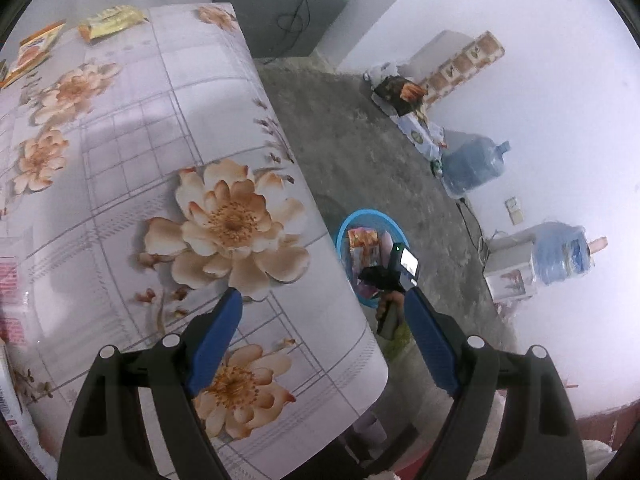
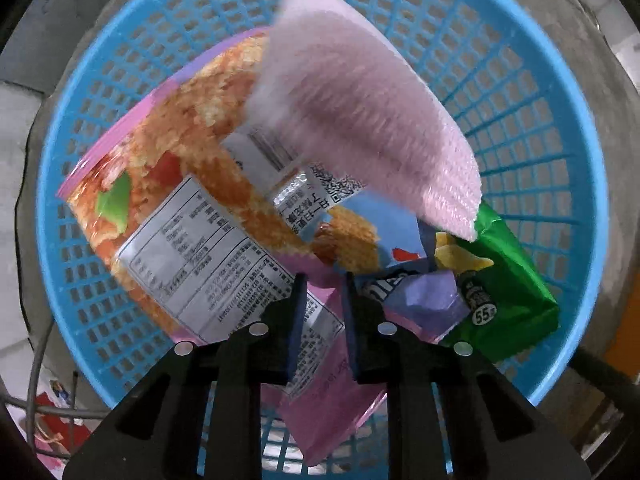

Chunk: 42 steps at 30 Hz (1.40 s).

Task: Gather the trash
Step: 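Move both open grippers back to the table toward the white milk bottle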

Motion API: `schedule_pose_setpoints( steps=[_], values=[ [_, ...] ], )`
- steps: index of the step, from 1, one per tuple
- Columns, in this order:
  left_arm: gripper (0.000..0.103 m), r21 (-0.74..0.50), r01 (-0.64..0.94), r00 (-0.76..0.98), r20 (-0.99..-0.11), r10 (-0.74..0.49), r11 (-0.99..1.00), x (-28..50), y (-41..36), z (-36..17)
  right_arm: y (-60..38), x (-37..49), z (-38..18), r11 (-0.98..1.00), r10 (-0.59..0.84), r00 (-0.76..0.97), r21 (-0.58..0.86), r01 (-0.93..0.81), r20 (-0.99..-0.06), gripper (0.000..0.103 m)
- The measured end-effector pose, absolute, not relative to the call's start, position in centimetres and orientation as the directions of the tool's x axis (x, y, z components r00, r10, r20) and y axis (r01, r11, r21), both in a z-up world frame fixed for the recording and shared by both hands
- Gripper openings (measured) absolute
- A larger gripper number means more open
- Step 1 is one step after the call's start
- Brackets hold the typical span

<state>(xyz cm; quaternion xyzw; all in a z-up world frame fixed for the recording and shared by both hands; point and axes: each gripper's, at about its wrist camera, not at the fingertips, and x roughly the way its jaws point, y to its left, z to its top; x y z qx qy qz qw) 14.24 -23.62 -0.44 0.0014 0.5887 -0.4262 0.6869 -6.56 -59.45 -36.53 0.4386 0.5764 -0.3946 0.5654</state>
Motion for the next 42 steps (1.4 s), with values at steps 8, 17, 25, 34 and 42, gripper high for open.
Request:
schedule_pose_setpoints(
  steps=[8, 17, 25, 34, 42],
  values=[
    [0.081, -0.518, 0.588, -0.037, -0.784, -0.619, 0.621, 13.7, -22.6, 0.7, -56.6, -9.0, -30.0, 0.314, -0.053, 0.151, 0.127, 0.941, -0.987, 0.038],
    [0.081, -0.515, 0.621, 0.032, -0.737, -0.675, 0.591, 11.9, -19.5, 3.5, -51.2, -12.8, -19.5, 0.326, -0.169, 0.363, 0.296, 0.898, -0.916, 0.066],
    [0.085, -0.502, 0.577, 0.211, -0.671, -0.711, 0.645, 13.1, -11.9, 7.9, -45.2, -13.7, -7.3, 0.439, -0.198, 0.601, 0.478, 0.761, -0.775, 0.083],
    [0.090, -0.441, 0.378, 0.549, -0.601, -0.581, 0.814, 14.8, 1.9, 10.4, -39.9, -6.3, -1.6, 0.631, 0.000, 0.753, 0.584, 0.510, -0.657, 0.085],
    [0.090, -0.474, 0.217, 0.529, -0.678, -0.511, 0.853, 16.0, 8.0, 5.0, -31.0, 2.2, 0.4, 0.691, 0.297, 0.736, 0.669, 0.274, -0.609, 0.085]
  ],
)
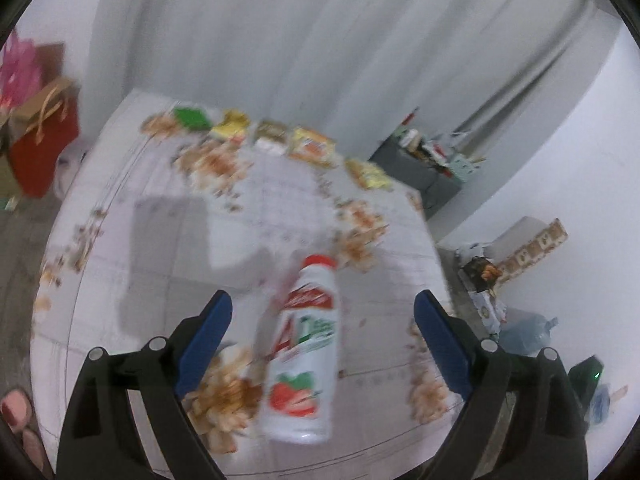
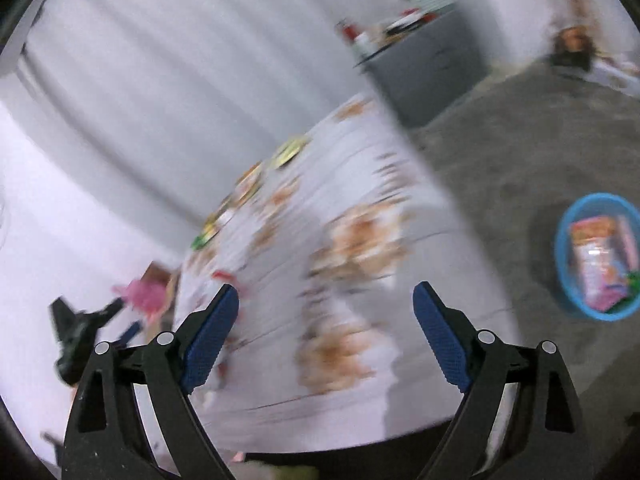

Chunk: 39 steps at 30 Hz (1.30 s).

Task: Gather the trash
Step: 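Move both open grippers back to the table toward the white milk bottle, then grasp the white AD calcium milk bottle with the right gripper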

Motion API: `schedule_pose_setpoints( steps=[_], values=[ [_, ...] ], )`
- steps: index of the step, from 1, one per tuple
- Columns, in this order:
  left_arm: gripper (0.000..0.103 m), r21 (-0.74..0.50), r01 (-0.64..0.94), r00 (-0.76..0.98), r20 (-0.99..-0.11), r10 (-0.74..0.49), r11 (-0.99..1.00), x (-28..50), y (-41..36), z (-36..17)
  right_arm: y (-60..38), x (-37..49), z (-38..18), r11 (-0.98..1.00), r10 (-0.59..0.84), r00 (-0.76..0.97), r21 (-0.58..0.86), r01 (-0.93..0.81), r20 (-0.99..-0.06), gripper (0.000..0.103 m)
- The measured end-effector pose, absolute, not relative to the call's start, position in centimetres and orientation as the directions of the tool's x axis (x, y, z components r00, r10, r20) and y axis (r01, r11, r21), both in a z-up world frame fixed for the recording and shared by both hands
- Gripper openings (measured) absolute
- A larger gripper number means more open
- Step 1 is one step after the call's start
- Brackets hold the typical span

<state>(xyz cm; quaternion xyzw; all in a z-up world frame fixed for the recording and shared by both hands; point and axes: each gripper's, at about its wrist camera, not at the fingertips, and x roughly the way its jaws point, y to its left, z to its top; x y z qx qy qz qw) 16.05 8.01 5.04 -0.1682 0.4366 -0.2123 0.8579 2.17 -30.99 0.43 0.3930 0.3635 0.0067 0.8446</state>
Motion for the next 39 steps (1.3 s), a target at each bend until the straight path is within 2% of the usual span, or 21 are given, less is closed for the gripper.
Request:
schedule_pose_setpoints(
  steps=[4, 9, 15, 20, 22, 23, 26, 30, 34, 39],
  values=[
    [0.090, -0.504, 0.162, 0.511, -0.693, -0.509, 0.849, 16.5, 10.1, 3.0, -25.0, 8.9, 0.0, 0.665, 0.486, 0.652, 0.730, 0.155, -0.582, 0.085],
    [0.090, -0.509, 0.124, 0.537, -0.687, -0.489, 0.852, 16.0, 12.9, 2.7, -18.7, 16.2, -1.9, 0.671, 0.580, 0.504, 0.726, 0.150, -0.640, 0.085],
    [0.090, -0.518, 0.089, 0.542, -0.691, -0.478, 0.851, 16.0, 15.2, 2.1, -13.5, 20.9, -5.2, 0.745, 0.541, 0.353, 0.630, 0.221, -0.763, 0.085],
    [0.090, -0.527, 0.064, 0.536, -0.698, -0.475, 0.847, 16.0, 16.1, 1.3, -10.9, 22.3, -6.7, 0.786, 0.512, 0.302, 0.580, 0.212, -0.804, 0.075],
    [0.090, -0.530, 0.063, 0.533, -0.699, -0.477, 0.846, 16.0, 16.2, 1.2, -10.9, 22.3, -6.8, 0.773, 0.532, 0.311, 0.601, 0.202, -0.788, 0.069],
    [0.090, -0.530, 0.064, 0.531, -0.699, -0.478, 0.846, 15.9, 16.1, 1.2, -11.0, 22.3, -6.9, 0.756, 0.555, 0.312, 0.624, 0.197, -0.771, 0.061],
    [0.090, -0.531, 0.071, 0.529, -0.698, -0.483, 0.845, 16.0, 15.8, 1.2, -12.1, 21.1, -6.2, 0.734, 0.577, 0.333, 0.652, 0.190, -0.746, 0.060],
    [0.090, -0.527, 0.090, 0.523, -0.697, -0.491, 0.845, 16.3, 15.0, 1.3, -13.8, 19.6, -5.2, 0.665, 0.636, 0.385, 0.728, 0.166, -0.669, 0.060],
    [0.090, -0.521, 0.126, 0.506, -0.698, -0.506, 0.844, 16.8, 13.3, 1.1, -16.5, 17.4, -3.6, 0.632, 0.637, 0.448, 0.758, 0.162, -0.627, 0.059],
    [0.090, -0.495, 0.175, 0.475, -0.714, -0.514, 0.851, 18.3, 10.3, 0.2, -21.0, 13.5, -1.4, 0.655, 0.539, 0.556, 0.730, 0.195, -0.633, 0.059]
  ],
)
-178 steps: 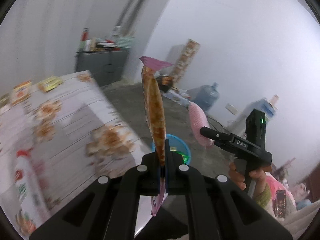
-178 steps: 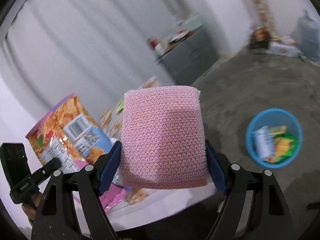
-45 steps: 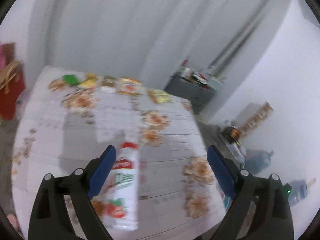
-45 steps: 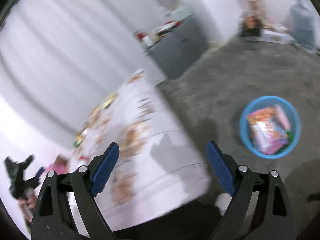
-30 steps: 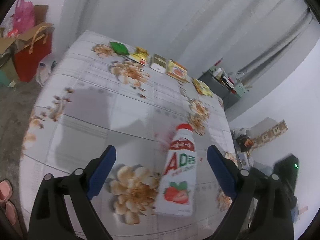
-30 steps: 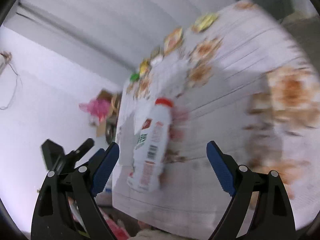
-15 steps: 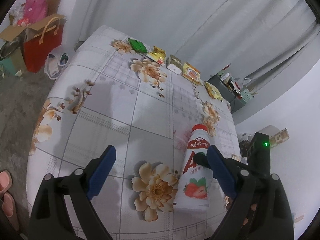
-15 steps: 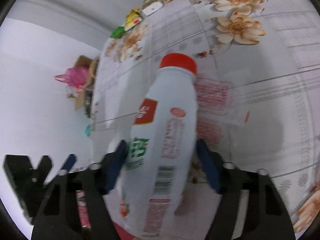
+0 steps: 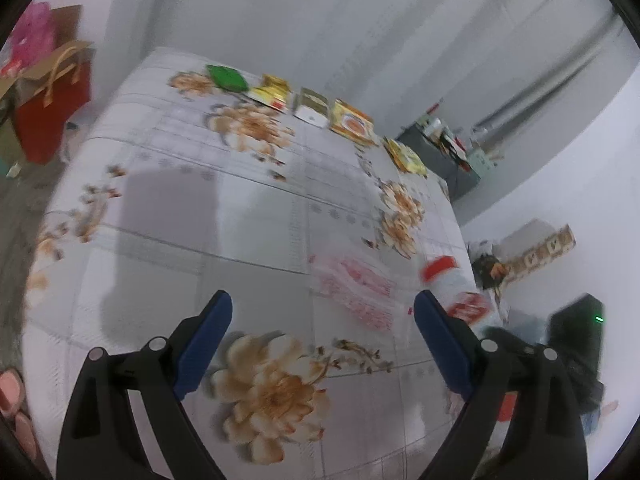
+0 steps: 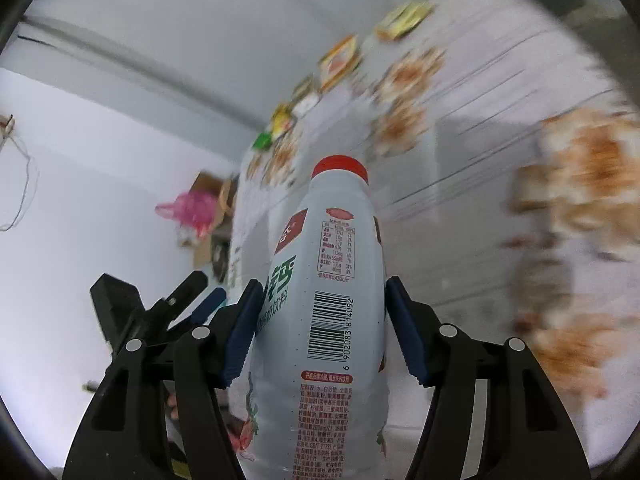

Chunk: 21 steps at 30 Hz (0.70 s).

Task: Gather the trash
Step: 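Grasp the white AD calcium milk bottle with the right gripper, then grasp the clear plastic bag with the left gripper while the right gripper holds the bottle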

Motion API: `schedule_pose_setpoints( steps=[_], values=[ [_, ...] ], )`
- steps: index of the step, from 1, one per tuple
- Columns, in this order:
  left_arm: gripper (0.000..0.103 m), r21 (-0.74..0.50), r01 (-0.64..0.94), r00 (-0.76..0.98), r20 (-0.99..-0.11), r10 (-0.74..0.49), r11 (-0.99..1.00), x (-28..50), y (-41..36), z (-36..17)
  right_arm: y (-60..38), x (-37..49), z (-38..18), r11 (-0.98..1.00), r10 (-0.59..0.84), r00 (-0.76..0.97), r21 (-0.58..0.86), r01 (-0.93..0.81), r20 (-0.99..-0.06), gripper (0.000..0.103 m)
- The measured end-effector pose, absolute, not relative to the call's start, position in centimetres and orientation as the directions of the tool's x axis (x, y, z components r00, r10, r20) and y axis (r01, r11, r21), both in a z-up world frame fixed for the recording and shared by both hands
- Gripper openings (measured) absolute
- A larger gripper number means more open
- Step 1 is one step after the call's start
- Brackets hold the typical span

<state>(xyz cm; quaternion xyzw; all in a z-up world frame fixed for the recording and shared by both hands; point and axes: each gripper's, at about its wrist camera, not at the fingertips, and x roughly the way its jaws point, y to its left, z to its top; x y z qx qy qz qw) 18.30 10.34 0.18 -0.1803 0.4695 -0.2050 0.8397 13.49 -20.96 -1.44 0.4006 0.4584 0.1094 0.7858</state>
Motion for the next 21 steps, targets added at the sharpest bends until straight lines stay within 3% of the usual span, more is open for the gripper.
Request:
schedule_pose_setpoints(
  steps=[6, 8, 14, 21],
  values=[
    [0.089, -0.382, 0.310, 0.455, -0.744, -0.489, 0.870, 21.4, 4.8, -1.3, -24.2, 10.0, -1.3, 0.728, 0.360, 0.609, 0.621, 0.291, -0.707, 0.059],
    [0.083, -0.354, 0.362, 0.429, -0.758, -0.491, 0.863, 23.0, 2.6, -2.0, -24.9, 9.2, -2.2, 0.724, 0.339, 0.602, 0.609, 0.325, -0.723, 0.059],
    [0.083, -0.222, 0.521, 0.360, -0.819, -0.448, 0.824, 27.3, -3.2, -4.2, -25.9, 7.8, -3.9, 0.693, 0.344, 0.590, 0.621, 0.366, -0.731, 0.059],
    [0.083, -0.161, 0.548, 0.261, -0.899, -0.350, 0.821, 27.7, -3.7, -6.3, -26.6, 7.1, -3.7, 0.700, 0.343, 0.595, 0.620, 0.354, -0.727, 0.059]
  ],
)
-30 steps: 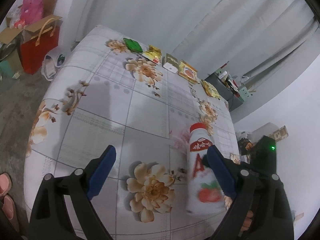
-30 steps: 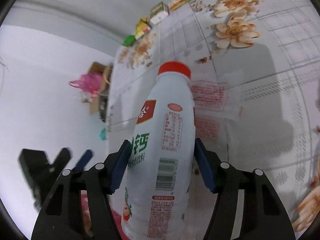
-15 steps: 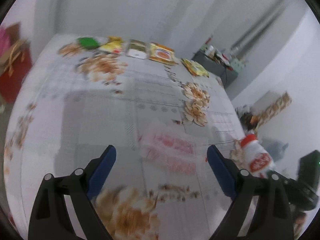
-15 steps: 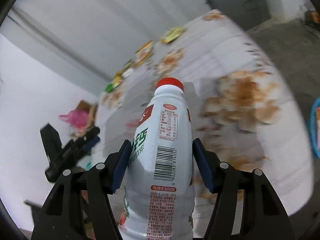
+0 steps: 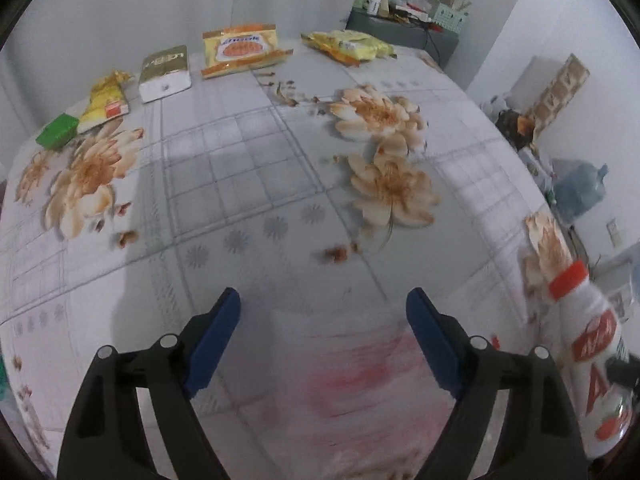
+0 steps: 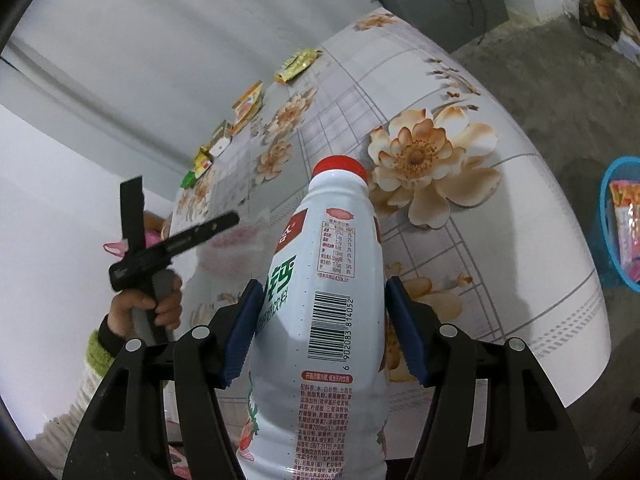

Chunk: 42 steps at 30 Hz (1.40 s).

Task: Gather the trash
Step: 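Grasp the clear plastic bag with the left gripper while the right gripper holds the bottle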

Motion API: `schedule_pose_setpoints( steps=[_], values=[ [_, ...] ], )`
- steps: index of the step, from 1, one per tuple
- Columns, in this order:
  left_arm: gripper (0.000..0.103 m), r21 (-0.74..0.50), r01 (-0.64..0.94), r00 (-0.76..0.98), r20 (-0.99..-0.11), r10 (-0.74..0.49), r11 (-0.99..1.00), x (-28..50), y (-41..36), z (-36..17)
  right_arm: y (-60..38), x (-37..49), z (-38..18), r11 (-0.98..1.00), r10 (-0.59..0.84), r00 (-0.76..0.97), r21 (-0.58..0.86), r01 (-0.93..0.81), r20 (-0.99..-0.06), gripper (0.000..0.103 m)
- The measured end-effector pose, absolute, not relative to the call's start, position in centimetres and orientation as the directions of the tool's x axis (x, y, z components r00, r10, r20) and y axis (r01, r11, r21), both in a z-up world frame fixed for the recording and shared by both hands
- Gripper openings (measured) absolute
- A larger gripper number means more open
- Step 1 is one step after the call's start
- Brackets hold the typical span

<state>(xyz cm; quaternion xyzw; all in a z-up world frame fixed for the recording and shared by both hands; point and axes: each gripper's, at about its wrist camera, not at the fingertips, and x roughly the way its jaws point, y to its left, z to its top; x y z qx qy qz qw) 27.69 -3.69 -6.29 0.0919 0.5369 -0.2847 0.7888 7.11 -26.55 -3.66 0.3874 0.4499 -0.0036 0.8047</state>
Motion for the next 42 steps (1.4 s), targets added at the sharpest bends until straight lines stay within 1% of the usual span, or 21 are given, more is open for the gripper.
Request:
schedule_pose_setpoints(
  steps=[6, 10, 13, 17, 19, 21, 23, 26, 29, 33, 35, 36, 39, 40, 41, 42],
  values=[
    [0.083, -0.259, 0.546, 0.162, -0.900, -0.404, 0.797, 23.6, -0.8, -6.3, -26.7, 7.0, -4.5, 0.693, 0.369, 0.582, 0.632, 0.348, -0.725, 0.059],
    [0.083, -0.333, 0.537, 0.118, -0.880, -0.460, 0.775, 20.6, 0.5, -6.3, -26.4, 7.2, -5.2, 0.680, 0.397, 0.579, 0.652, 0.335, -0.712, 0.059],
    [0.081, -0.396, 0.475, 0.128, -0.853, -0.507, 0.786, 20.0, 1.5, -6.2, -26.0, 7.7, -4.8, 0.689, 0.401, 0.586, 0.654, 0.314, -0.704, 0.059],
    [0.075, -0.473, 0.341, 0.172, -0.818, -0.549, 0.812, 22.3, 2.8, -6.4, -25.4, 9.4, -4.0, 0.703, 0.409, 0.604, 0.658, 0.270, -0.684, 0.059],
    [0.074, -0.509, 0.310, 0.169, -0.802, -0.573, 0.803, 23.0, 2.9, -6.4, -24.9, 10.8, -3.8, 0.717, 0.415, 0.612, 0.656, 0.236, -0.673, 0.059],
    [0.071, -0.563, 0.267, 0.157, -0.775, -0.612, 0.782, 23.8, 3.0, -6.7, -23.9, 12.6, -3.9, 0.751, 0.410, 0.601, 0.628, 0.204, -0.686, 0.059],
    [0.067, -0.627, 0.215, 0.134, -0.741, -0.658, 0.749, 24.2, 3.5, -7.0, -22.9, 13.9, -4.5, 0.778, 0.410, 0.578, 0.601, 0.183, -0.706, 0.059],
    [0.063, -0.681, 0.169, 0.112, -0.705, -0.700, 0.713, 24.5, 3.7, -7.4, -21.5, 15.2, -5.5, 0.808, 0.410, 0.543, 0.568, 0.155, -0.732, 0.059],
    [0.063, -0.719, 0.140, 0.097, -0.675, -0.732, 0.681, 24.5, 3.9, -7.6, -20.9, 15.5, -5.5, 0.825, 0.402, 0.538, 0.548, 0.138, -0.741, 0.059],
    [0.061, -0.789, 0.110, 0.092, -0.598, -0.796, 0.605, 24.3, 4.4, -7.5, -20.7, 15.5, -5.4, 0.835, 0.397, 0.531, 0.535, 0.131, -0.749, 0.059],
    [0.054, -0.797, 0.116, 0.096, -0.584, -0.806, 0.592, 24.2, 4.3, -7.3, -20.8, 15.5, -5.5, 0.829, 0.402, 0.532, 0.543, 0.133, -0.745, 0.059],
    [0.053, -0.791, 0.120, 0.097, -0.592, -0.800, 0.600, 24.2, 4.2, -7.2, -20.9, 15.6, -5.5, 0.825, 0.407, 0.533, 0.549, 0.135, -0.742, 0.059],
    [0.036, -0.723, 0.167, 0.101, -0.663, -0.741, 0.670, 23.8, 2.9, -7.2, -21.0, 15.4, -5.6, 0.816, 0.415, 0.534, 0.561, 0.140, -0.737, 0.059],
    [0.027, -0.689, 0.188, 0.106, -0.695, -0.711, 0.700, 23.6, 2.4, -7.2, -21.1, 15.3, -5.6, 0.814, 0.415, 0.534, 0.563, 0.143, -0.736, 0.059],
    [0.021, -0.633, 0.225, 0.124, -0.736, -0.666, 0.741, 23.2, 1.7, -6.9, -21.2, 15.0, -5.5, 0.813, 0.411, 0.535, 0.562, 0.150, -0.738, 0.059],
    [0.020, -0.601, 0.252, 0.140, -0.753, -0.643, 0.759, 23.0, 1.3, -6.7, -21.3, 14.6, -5.4, 0.815, 0.405, 0.537, 0.559, 0.156, -0.740, 0.059]
  ],
)
